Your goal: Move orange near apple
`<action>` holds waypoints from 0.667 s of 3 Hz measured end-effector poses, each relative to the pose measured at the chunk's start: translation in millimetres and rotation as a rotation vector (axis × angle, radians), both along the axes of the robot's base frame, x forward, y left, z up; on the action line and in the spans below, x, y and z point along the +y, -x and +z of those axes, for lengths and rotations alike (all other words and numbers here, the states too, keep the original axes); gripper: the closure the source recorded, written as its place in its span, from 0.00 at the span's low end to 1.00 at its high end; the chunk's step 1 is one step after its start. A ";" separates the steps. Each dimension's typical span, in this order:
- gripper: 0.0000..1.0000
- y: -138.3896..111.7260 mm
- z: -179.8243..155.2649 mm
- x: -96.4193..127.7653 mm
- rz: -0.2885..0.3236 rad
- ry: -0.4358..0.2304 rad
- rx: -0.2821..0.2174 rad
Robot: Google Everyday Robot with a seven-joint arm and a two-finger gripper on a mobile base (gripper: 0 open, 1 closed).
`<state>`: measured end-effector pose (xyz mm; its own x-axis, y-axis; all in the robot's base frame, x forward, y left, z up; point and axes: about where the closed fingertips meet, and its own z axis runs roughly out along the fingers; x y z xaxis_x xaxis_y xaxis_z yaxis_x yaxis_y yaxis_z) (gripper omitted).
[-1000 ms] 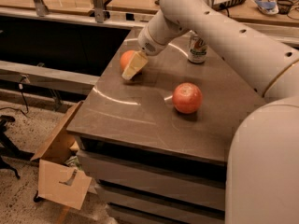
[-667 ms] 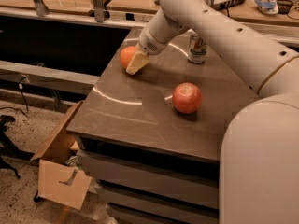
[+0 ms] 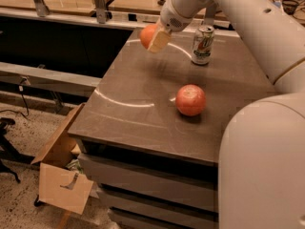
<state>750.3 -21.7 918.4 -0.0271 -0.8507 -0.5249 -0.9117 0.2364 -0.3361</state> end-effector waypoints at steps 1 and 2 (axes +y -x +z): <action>1.00 12.4 0.6 -77.0 -0.004 0.183 0.018; 1.00 37.4 -7.5 -124.9 0.042 0.307 0.073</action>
Offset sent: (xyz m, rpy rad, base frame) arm -0.0532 -0.1700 -0.0035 -0.4096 0.1067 0.0643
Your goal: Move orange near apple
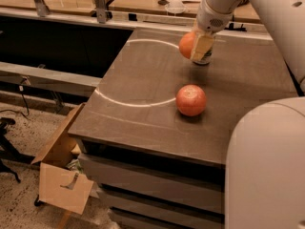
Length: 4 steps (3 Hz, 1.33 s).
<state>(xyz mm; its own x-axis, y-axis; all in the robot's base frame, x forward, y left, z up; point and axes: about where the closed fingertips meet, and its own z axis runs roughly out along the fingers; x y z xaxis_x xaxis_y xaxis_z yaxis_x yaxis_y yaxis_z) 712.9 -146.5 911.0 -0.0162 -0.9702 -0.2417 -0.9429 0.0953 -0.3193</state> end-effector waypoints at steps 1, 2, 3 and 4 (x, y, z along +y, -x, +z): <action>1.00 27.2 0.9 -15.3 0.068 0.046 0.042; 1.00 62.2 -1.0 -16.2 0.192 0.080 0.103; 1.00 78.8 -10.9 -22.9 0.287 0.107 0.137; 0.97 82.5 -28.8 -40.4 0.310 0.152 0.162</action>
Offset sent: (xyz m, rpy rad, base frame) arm -0.0974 -0.0219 0.0086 -0.1147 0.1595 0.2643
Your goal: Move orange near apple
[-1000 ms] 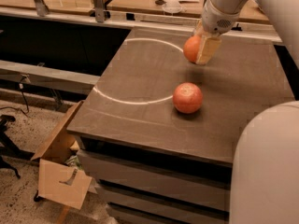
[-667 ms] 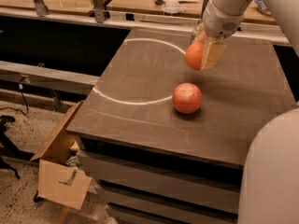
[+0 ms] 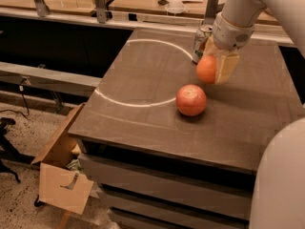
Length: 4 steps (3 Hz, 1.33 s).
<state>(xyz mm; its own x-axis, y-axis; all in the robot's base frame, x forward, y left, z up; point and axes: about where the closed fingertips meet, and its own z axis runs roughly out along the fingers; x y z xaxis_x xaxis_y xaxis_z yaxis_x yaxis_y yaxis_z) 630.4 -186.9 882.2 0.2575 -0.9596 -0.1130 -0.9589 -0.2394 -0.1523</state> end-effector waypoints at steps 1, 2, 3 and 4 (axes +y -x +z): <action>0.76 3.1 -15.1 -9.8 0.011 0.045 0.015; 0.44 11.5 -23.8 -18.6 0.081 0.039 0.069; 0.20 12.2 -23.2 -21.8 0.112 0.031 0.078; 0.00 8.2 -21.3 -26.1 0.118 0.024 0.069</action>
Offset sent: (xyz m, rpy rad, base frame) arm -0.0366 -0.0312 -0.0221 -0.0424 0.1784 0.1521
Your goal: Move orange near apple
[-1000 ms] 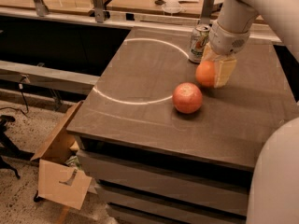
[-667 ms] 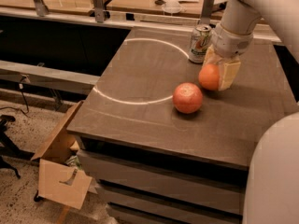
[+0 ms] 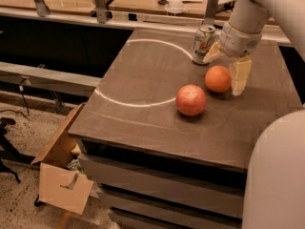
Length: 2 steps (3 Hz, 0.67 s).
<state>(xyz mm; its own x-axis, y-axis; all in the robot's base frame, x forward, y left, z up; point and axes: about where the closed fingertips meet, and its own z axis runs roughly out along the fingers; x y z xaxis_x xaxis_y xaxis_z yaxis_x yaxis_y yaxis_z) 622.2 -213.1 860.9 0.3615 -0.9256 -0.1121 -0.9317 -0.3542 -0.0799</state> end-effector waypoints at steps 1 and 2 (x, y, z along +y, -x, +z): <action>0.00 -2.0 0.9 -3.0 0.003 0.001 -0.004; 0.00 -15.4 16.4 -46.4 -0.168 -0.032 -0.084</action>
Offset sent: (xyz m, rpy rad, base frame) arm 0.0205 -0.1209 0.0557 0.0690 -0.1459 -0.4519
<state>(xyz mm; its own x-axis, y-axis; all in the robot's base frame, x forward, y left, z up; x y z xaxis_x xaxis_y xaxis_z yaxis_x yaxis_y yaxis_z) 637.6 -259.5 877.2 0.2113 -0.9702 -0.1185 -0.9672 -0.1900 -0.1687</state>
